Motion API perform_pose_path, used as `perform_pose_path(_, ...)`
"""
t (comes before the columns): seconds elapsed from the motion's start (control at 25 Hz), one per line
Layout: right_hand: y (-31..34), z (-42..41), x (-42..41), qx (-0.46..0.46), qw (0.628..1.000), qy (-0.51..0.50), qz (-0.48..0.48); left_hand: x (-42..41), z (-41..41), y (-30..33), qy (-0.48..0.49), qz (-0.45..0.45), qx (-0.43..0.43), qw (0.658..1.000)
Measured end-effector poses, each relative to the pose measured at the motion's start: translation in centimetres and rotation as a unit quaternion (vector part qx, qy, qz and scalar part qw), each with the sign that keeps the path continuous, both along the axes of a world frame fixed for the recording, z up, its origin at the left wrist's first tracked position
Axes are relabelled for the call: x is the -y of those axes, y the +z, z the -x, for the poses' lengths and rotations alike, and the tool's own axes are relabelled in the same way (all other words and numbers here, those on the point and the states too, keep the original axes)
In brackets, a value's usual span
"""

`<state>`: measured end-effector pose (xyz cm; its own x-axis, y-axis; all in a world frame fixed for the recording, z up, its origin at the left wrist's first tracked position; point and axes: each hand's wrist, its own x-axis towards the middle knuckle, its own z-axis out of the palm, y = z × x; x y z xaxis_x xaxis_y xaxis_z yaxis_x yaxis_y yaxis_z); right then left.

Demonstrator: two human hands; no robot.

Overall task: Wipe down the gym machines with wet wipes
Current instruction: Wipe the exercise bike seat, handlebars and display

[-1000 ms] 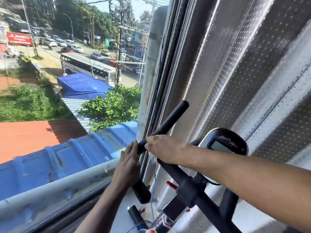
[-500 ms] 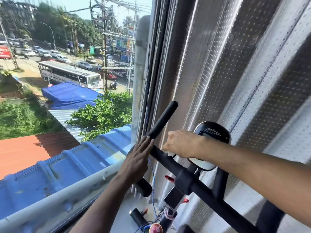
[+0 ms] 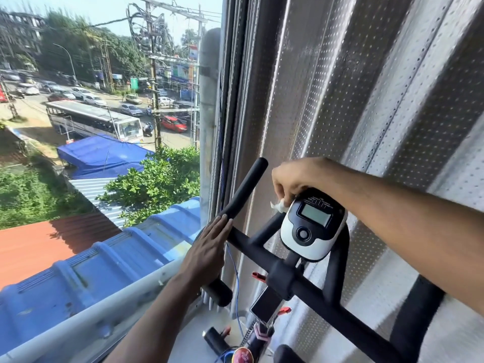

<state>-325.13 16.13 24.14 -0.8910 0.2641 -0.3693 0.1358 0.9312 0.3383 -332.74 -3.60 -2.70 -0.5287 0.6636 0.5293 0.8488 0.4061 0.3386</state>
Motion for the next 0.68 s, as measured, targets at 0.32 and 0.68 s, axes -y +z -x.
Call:
perform_pose_path(0.32, -8.5, 0.3, 4.9, 0.074, 0.988, 0.117, 0.065, 0.0, 0.0, -0.2, -0.005, -0.024, -0.005, 1.0)
perform_pose_path(0.68, -1.4, 2.5, -1.7, 0.096, 0.993, -0.038, 0.052, -0.2, 0.4, -0.6, -0.001, -0.018, -0.011, 1.0)
